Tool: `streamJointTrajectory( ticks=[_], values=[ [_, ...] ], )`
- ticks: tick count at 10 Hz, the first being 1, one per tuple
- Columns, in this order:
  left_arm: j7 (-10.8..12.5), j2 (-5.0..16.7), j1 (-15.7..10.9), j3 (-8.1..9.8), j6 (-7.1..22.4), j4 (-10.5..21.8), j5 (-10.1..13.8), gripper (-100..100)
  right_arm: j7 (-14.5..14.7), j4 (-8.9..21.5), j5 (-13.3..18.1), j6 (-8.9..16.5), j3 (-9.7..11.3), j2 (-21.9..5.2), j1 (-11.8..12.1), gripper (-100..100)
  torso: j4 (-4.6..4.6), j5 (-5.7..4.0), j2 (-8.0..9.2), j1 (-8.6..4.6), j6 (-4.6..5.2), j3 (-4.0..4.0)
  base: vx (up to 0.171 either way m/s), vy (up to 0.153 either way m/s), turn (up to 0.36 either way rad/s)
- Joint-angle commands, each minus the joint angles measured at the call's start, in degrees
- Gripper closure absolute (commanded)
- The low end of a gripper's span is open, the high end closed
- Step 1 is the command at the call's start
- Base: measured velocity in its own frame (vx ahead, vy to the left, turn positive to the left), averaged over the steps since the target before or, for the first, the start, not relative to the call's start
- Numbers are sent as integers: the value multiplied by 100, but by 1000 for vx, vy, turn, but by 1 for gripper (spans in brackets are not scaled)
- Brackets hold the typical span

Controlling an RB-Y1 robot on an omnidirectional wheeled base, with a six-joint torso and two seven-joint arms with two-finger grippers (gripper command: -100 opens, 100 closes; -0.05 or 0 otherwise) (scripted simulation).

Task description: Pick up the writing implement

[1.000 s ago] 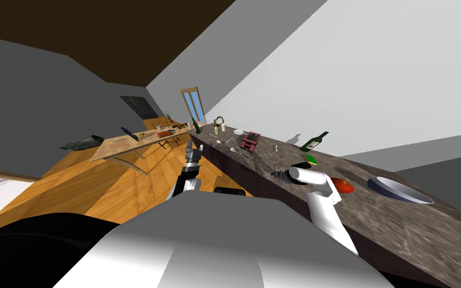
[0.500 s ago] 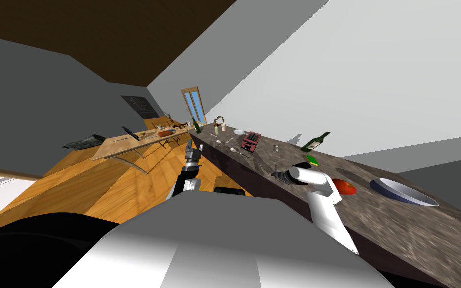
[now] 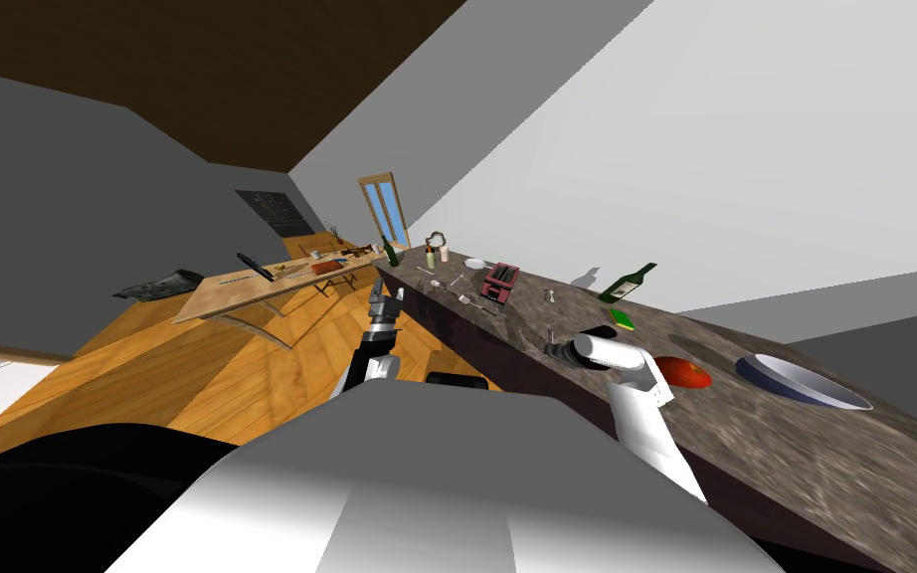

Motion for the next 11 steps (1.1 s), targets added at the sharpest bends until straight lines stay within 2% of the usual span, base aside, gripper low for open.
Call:
streamJointTrajectory(
  ticks=[1, 4, 5, 6, 9, 10, 11],
  values=[
    [0, 0, 0, 0, 0, 0, 0, 0, 0, 0, 0, 0, 0, 0, 0, 100, 0, 0, 0, 0, 0, 0, 0, 0, 0],
    [0, 0, 0, 0, 0, 0, 0, 0, -5, 1, 1, -1, -3, 0, 1, 100, 0, -1, 1, -2, -3, 1, 0, 0, 0],
    [0, 0, 0, 0, 0, 0, 0, 0, -4, 1, 1, -1, -3, 0, 1, 0, 0, -1, 2, -2, -3, 1, 0, 0, 0],
    [0, 0, 0, 0, 0, 0, 0, 0, -135, -187, -46, 172, 6, -51, 6, 100, 0, -1, 2, -2, -2, 1, -19, -13, 46],
    [0, 0, 0, 0, 0, 0, 0, 0, -304, -433, -119, 407, -1, -128, 11, 100, 3, 0, 16, -6, 0, 9, -31, -17, 28],
    [0, 0, 0, 0, 0, 0, 0, 0, -247, -368, -102, 326, 1, -106, 19, 100, 4, 0, 16, -4, 1, 9, -12, -5, 4],
    [0, 0, 0, 0, 0, 0, 0, 0, -260, -380, -106, 346, 1, -109, 19, 0, 2, -1, 10, -3, 2, 6, 0, 0, 0]
  ],
)
